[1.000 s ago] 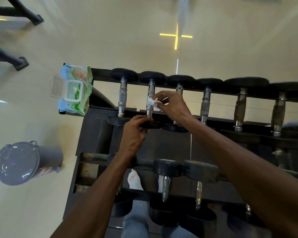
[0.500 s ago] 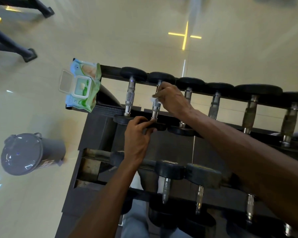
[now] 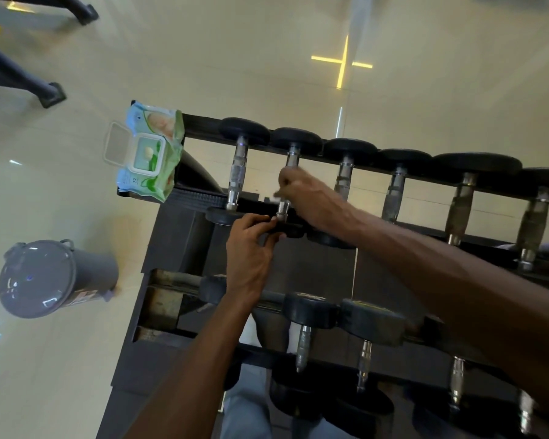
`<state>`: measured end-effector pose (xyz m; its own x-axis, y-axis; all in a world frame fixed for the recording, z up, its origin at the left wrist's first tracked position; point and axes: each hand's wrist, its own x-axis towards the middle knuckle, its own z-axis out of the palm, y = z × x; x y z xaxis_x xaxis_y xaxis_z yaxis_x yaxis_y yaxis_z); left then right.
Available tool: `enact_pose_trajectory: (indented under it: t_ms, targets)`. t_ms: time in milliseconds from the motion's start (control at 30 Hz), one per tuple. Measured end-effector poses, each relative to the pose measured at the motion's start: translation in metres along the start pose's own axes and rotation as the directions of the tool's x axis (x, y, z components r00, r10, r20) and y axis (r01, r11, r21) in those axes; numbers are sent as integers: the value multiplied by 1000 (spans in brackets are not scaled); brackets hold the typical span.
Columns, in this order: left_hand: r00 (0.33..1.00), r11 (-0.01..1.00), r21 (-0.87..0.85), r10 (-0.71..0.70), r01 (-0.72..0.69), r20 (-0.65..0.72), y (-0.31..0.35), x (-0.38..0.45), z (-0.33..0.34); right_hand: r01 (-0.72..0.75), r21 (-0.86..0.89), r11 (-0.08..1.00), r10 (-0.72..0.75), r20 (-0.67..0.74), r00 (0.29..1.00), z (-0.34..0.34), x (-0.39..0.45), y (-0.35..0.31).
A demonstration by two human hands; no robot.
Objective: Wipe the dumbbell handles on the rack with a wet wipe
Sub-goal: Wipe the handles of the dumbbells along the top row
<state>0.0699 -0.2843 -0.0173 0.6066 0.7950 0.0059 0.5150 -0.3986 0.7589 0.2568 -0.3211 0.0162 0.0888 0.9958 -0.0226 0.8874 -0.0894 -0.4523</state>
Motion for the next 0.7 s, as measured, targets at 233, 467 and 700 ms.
enact_pose_trajectory:
  t_ms: [233,467,700]
  targets:
    - [1000,1000,-3,14,-14,19,-1,1,-4,72,27,997,-76,232,970,3,0,-10]
    - [1000,1000,-20,24,-24,10,-1,1,-3,-174,222,959,207,-134,969,34,-28,-16]
    - [1000,1000,10,28,-28,-15,-2,0,0,-124,-181,976,86,-205,975,7,21,6]
